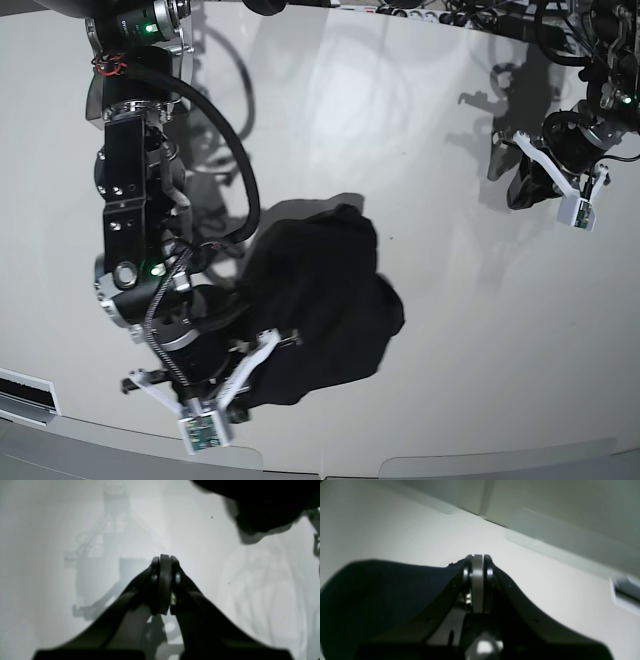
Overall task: Layout the t-shirt on the table in an organized manner, then fold the t-shirt properly
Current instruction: 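Grasp the black t-shirt with the right gripper and lift it, then drag the held shirt across the table with the right gripper, then grasp the shirt edge with the left gripper opposite the right gripper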
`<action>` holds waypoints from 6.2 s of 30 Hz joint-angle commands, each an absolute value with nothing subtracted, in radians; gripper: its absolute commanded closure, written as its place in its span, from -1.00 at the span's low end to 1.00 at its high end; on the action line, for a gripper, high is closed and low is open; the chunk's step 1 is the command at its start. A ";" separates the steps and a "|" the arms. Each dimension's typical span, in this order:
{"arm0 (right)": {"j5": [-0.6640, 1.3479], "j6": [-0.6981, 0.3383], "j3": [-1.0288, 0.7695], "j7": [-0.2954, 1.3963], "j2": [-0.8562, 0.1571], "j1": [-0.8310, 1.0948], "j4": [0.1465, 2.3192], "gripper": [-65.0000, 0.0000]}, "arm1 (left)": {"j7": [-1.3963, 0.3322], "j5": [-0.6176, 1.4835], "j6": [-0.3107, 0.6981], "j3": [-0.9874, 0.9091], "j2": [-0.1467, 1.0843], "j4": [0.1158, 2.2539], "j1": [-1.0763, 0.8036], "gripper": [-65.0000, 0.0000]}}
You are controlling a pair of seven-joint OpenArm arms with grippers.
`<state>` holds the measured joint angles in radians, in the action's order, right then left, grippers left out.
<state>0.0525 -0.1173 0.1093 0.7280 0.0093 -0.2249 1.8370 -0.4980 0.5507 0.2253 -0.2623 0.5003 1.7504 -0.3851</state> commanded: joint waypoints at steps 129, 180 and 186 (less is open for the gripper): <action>0.205 -0.535 0.427 1.015 -0.219 0.169 2.252 1.00 | -0.449 0.509 0.370 -0.235 0.501 1.764 -0.376 0.16; 0.302 -0.555 0.091 0.952 -0.236 0.232 2.207 1.00 | -0.526 0.096 0.268 0.215 0.540 1.666 0.183 1.00; 0.279 -0.495 0.021 0.909 -0.236 0.232 2.207 0.85 | -0.533 -0.019 0.170 0.215 0.635 1.769 0.183 1.00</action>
<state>0.3141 -0.5179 0.0376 0.8959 -0.2256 0.2378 2.1921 -0.5144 0.0254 0.2161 0.2333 0.6083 1.7618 0.1608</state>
